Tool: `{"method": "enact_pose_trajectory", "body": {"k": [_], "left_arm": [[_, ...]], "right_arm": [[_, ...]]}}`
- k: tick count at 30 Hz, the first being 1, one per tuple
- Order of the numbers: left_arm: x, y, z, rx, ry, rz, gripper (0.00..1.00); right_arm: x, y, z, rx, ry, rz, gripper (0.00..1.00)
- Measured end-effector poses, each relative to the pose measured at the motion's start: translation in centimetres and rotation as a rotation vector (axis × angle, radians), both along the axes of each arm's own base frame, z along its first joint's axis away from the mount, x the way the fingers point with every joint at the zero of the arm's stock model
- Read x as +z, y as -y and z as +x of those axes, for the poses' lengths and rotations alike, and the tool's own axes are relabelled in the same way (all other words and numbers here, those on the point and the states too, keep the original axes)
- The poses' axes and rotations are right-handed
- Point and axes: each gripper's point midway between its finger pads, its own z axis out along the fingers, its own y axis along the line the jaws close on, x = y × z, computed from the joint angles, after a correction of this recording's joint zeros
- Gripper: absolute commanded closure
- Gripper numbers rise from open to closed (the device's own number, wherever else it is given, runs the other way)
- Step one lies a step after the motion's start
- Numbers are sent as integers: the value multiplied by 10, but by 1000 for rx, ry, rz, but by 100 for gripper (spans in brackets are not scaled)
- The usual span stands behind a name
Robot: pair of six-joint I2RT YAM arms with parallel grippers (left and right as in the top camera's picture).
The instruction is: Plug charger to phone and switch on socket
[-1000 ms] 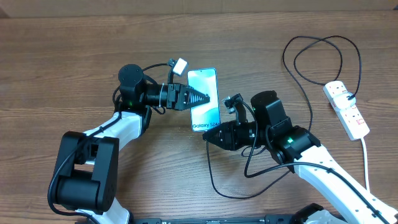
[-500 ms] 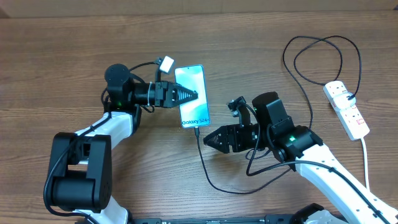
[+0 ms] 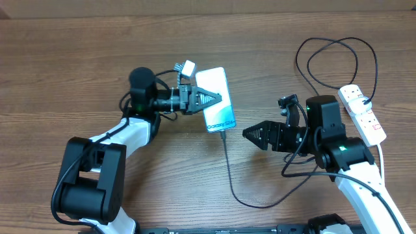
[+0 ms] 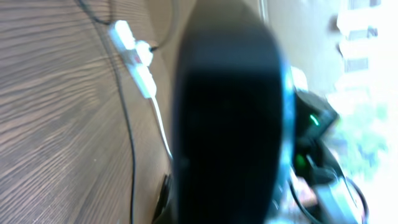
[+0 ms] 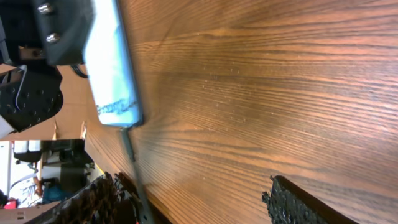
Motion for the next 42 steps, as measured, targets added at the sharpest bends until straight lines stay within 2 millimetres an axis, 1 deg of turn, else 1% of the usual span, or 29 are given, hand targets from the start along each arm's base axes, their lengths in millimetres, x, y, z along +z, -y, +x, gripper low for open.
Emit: {"method": "enact_pose_trajectory", "body": {"k": [4, 7, 9, 11, 14, 17, 20, 26, 32, 36, 39, 42], "left_arm": [[-16, 13, 9, 93, -68, 50, 96], [-23, 24, 11, 128, -83, 77, 96], [-33, 31, 6, 127, -117, 113, 96], [-51, 36, -2, 114, -182, 179, 96], [-75, 36, -16, 88, -258, 286, 96], [-99, 27, -32, 67, -308, 416, 96], [-113, 18, -39, 48, -274, 492, 96], [-116, 7, -39, -4, -123, 520, 96], [-128, -17, -37, -1, -77, 592, 96], [-130, -33, -28, 28, -48, 608, 96], [-131, -42, -23, 43, -33, 611, 96], [-131, -46, -21, 45, -14, 615, 96]], "right_arm": [[-5, 5, -7, -5, -25, -27, 24], [-11, 9, -11, -12, -52, -54, 24], [-13, 10, -12, -11, -55, -67, 23], [-14, 11, -13, -5, -50, -78, 24], [-15, 12, -13, -2, -46, -88, 24], [-15, 13, -13, -1, -43, -92, 23], [-16, 13, -12, -1, -40, -96, 23], [-18, 15, -14, -5, -47, -110, 23], [-20, 17, -15, -7, -55, -122, 23], [-20, 17, -15, -8, -55, -123, 22], [-20, 17, -15, -8, -56, -123, 22], [-21, 18, -15, -11, -56, -128, 20]]}}
